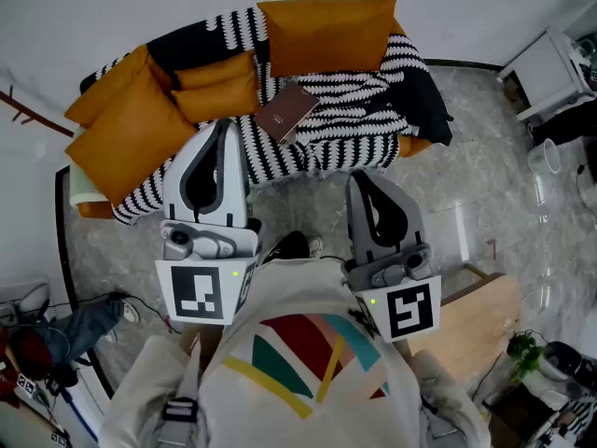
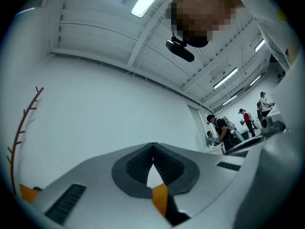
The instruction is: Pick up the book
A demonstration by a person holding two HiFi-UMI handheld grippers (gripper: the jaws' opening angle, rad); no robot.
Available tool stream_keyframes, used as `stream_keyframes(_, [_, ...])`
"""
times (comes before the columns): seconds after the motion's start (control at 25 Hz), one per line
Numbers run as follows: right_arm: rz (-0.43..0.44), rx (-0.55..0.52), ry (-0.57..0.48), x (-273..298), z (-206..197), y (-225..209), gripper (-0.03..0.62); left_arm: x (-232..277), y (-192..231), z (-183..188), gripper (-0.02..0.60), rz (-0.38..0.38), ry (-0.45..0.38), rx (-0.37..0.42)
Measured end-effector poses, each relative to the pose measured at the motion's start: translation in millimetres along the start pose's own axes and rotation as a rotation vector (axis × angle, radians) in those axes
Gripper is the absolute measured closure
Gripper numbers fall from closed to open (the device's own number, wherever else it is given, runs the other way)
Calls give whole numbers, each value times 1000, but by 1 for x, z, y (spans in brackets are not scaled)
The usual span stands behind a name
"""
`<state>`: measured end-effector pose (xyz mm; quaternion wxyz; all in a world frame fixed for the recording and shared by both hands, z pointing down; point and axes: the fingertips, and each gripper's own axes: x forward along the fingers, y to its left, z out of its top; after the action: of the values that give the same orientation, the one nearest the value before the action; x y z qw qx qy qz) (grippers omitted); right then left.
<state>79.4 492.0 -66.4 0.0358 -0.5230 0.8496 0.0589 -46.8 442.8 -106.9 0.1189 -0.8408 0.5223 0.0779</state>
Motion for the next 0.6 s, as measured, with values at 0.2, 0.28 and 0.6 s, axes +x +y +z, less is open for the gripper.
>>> stream_keyframes(0.2, [-10, 24, 22, -3, -11, 2, 581, -5, -2, 3, 577, -5, -14, 11])
stream_keyframes(0.28, [-1, 31, 23, 0, -14, 5, 580, -8, 1, 6, 576, 7, -22, 29])
stream_keyframes(0.6, [23, 61, 23, 5, -19, 18, 580, -25, 26, -4, 577, 57, 12, 16])
